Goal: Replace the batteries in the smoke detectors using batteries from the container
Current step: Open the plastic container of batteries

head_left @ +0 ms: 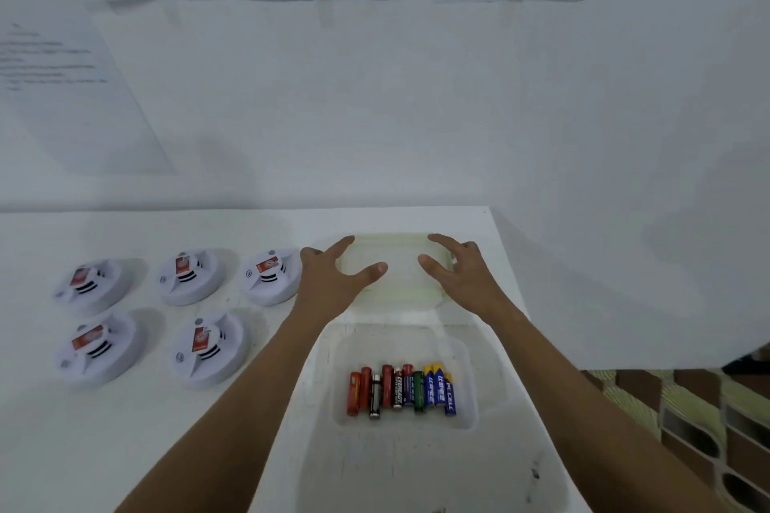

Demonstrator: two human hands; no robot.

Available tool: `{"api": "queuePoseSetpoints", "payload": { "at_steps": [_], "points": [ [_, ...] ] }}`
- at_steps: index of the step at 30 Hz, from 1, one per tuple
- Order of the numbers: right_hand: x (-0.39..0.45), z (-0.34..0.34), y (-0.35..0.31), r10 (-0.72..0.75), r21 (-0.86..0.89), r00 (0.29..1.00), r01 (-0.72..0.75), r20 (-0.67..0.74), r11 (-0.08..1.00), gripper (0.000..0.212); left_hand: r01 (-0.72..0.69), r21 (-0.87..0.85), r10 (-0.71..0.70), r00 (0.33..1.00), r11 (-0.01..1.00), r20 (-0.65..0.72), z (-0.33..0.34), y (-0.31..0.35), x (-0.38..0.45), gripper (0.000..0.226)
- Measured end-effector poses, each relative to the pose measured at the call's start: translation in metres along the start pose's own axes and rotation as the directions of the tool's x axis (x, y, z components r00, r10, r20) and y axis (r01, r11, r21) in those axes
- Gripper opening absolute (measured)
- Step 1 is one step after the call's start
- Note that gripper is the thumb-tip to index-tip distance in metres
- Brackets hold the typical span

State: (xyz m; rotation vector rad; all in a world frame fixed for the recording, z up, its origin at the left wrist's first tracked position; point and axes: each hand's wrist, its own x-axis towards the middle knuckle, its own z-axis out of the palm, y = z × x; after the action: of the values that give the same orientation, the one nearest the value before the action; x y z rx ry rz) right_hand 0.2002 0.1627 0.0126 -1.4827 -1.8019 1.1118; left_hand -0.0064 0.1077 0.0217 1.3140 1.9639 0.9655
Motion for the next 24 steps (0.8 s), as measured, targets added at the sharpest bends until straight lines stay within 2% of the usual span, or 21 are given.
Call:
{"api": "queuePoseSetpoints", "payload": {
  "at_steps": [4,7,13,18,24],
  "points": [
    [-0.012,-0.001,0.003,-0.006,-0.048,1.0,0.006,-0.001,0.999,0.05,-0.008,0.021,0.008,1.0,1.0,0.014,-0.002,0.0,-0.009,0.083],
    [-0.012,-0.005,-0.006,-0.067,-0.109,0.997,0.061,-0.047,0.992,0.05,-0.045,0.043,0.045,0.999,0.998,-0.005,-0.005,0.008,-0.01,0.083],
    [0.035,-0.022,-0.035,-0.149,-0.098,0.98,0.137,-0.134,0.986,0.05,-0.107,0.048,0.109,0.993,0.993,-0.035,-0.023,0.042,0.037,0.083],
    [0.09,-0.02,-0.031,-0.099,-0.079,0.991,0.091,-0.093,0.993,0.052,-0.072,0.028,0.071,0.997,0.997,0.016,-0.015,0.045,0.093,0.084],
    [0.124,-0.007,0.002,-0.043,-0.158,0.999,0.04,-0.018,0.987,0.057,-0.023,0.082,0.009,0.986,0.996,0.166,0.001,0.009,0.128,0.081]
  ]
}}
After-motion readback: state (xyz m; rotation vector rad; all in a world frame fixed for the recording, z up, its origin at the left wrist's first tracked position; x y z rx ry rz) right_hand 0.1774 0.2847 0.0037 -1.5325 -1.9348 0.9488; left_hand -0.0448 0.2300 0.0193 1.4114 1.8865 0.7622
